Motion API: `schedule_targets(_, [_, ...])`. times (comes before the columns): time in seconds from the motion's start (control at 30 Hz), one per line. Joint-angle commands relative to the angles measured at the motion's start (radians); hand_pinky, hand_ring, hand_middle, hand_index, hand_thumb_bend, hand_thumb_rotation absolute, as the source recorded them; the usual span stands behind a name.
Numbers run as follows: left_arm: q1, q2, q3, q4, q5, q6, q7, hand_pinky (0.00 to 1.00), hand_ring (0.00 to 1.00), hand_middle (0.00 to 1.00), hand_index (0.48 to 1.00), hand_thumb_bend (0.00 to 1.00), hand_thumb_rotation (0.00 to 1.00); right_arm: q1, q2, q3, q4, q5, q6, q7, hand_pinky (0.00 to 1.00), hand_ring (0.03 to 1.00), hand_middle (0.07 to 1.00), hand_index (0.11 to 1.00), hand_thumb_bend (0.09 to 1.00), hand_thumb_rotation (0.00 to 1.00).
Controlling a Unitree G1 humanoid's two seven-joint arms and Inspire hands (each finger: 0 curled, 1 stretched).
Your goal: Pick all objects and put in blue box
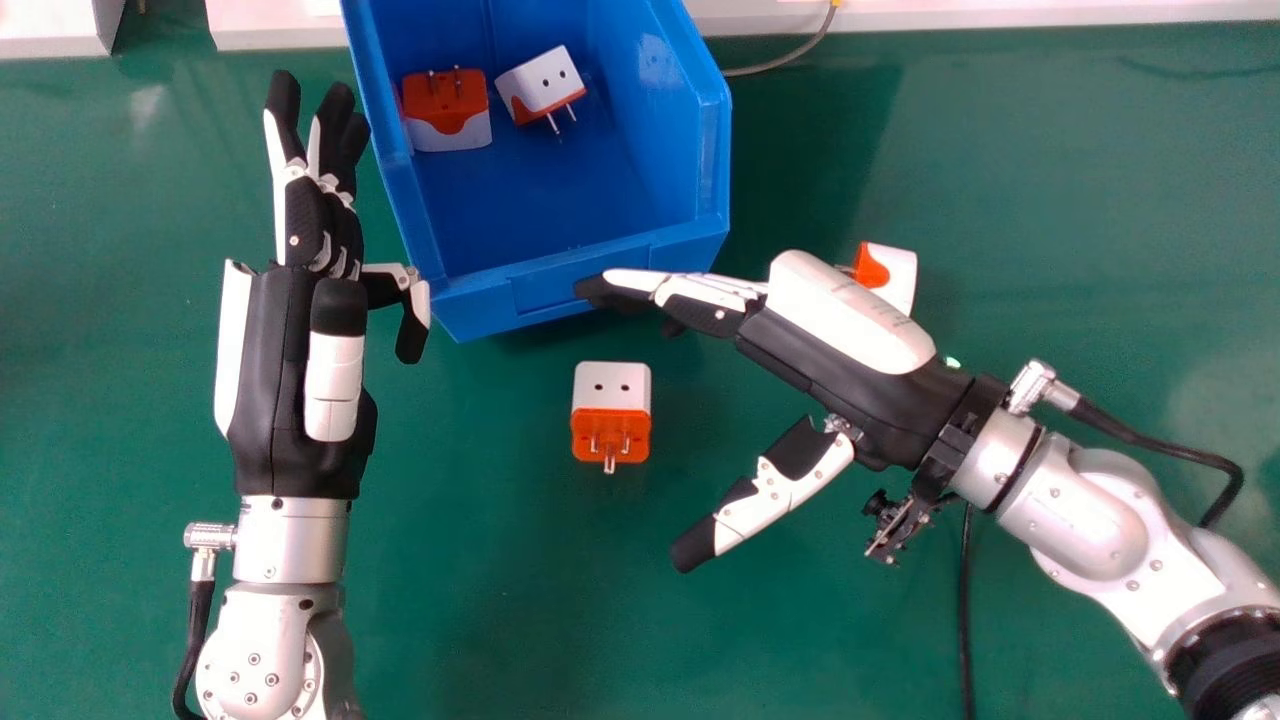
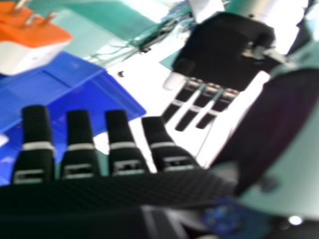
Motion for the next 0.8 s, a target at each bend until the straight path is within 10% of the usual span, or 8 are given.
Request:
schedule_targets(0.0, [0.000,0.007,0.001,-0.016,0.006,-0.019,0.001,0.00,1.00,1.00,1.000,1.00,0.96,-0.040,-0.015,0.003,0.002,-0.015,-0.005,-0.024,0.72,0.833,0.860,0.879,1.000,0.51])
schedule_targets(0.77, [0.002,0.011,-0.003,-0.012,0.012,-0.017,0.003,0.00,1.00,1.00,1.000,1.00,0.96,-0.192,0.045,0.115,0.162,-0.185,0.037,-0.175,0.71,0.794,0.822,0.847,1.000,0.52])
